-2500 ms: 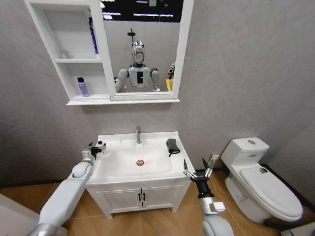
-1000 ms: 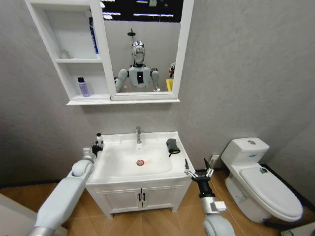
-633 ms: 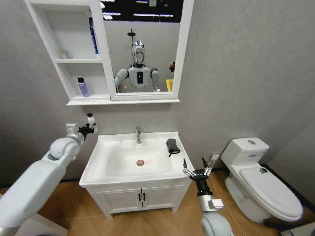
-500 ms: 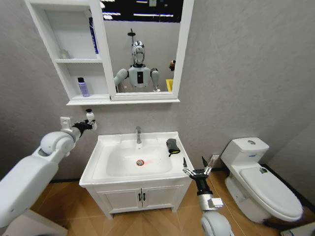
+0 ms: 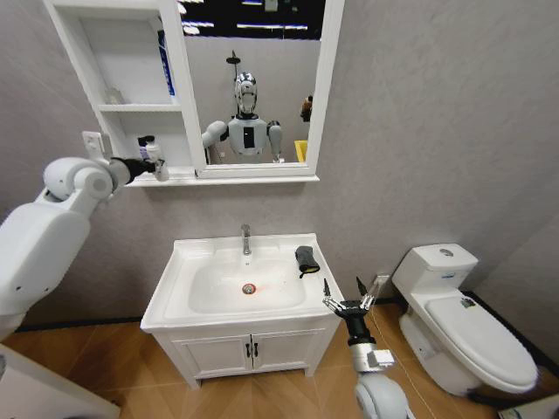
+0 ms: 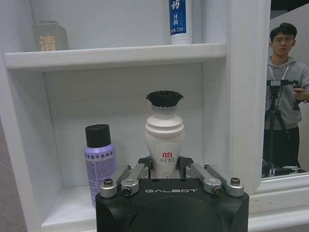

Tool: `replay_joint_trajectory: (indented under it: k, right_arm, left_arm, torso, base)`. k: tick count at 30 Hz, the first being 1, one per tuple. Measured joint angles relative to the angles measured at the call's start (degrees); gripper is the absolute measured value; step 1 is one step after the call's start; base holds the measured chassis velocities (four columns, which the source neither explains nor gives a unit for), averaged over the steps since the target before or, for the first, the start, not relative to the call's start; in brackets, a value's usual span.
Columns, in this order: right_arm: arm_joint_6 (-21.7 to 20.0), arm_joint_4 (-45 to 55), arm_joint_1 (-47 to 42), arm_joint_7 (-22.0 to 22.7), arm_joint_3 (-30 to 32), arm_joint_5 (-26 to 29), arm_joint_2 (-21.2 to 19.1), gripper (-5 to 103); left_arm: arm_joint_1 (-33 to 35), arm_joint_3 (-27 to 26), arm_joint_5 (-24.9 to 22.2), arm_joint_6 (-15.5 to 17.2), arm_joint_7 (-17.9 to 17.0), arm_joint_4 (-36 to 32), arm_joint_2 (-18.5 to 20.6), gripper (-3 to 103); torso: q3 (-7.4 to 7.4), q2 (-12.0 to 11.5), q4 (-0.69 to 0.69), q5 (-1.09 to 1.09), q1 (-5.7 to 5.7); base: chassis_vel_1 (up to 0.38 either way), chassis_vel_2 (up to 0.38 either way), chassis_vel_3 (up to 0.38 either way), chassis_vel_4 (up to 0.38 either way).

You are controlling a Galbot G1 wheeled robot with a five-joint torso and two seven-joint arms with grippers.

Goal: Move facial cleanser and shampoo from washbasin to cabinet, then wipe washbasin with towel.

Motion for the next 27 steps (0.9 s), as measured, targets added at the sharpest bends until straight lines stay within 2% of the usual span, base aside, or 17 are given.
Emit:
replay_joint_trajectory:
  k: [6,8,11,22,24,27]
  right_arm:
    - [0.24,0.12,-0.37,-0.02,0.33,0.00,0.10,100]
    - [0.54,-0.10,-0.40,-0.03,0.54,-0.01,0.23,100]
    - [0.63,-0.40,-0.31,-0.03,0.54,-0.02,0.34,100]
    - [0.62,-1.32,0.53,-0.06,0.18,-0.09,0.43,100]
    - [0.57,-1.31,0.61,-0.07,0.09,-0.13,0.44,100]
    - [0.51,-1.32,0.72,-0.08,0.03,-0.20,0.46,100]
  left_arm:
    - [-2.25,1.25,1.77,-0.52,0.98,4.46,-3.19,28]
    - [-3.25,1.46,4.03,-1.56,2.73,8.40,-5.91,28]
    - [-4.07,1.68,5.57,-2.48,4.14,11.50,-7.71,28]
    - [-4.56,1.97,8.94,-4.77,8.15,15.14,-9.28,28]
    - [-4.48,2.06,9.56,-5.16,8.77,15.18,-9.25,25]
    - [-3.71,2.07,10.86,-6.20,9.53,15.09,-9.07,40]
  torso:
    - [0.00,0.00,0.01,-0.01,0.00]
    - [0.00,0.00,0.01,-0.02,0.00]
    - [0.00,0.00,0.00,-0.01,0.00]
    - [0.00,0.00,0.02,-0.01,-0.01]
    - [0.00,0.00,0.01,-0.01,0.00]
    - [-0.01,0.00,0.02,-0.01,-0.01]
  base:
    - [0.000,0.000,0.000,0.000]
    - [0.000,0.000,0.000,0.000]
    - [0.000,0.000,0.000,0.000]
    - [0.000,0.000,0.000,0.000]
    - [0.000,0.000,0.000,0.000]
    - [0.000,0.000,0.000,0.000]
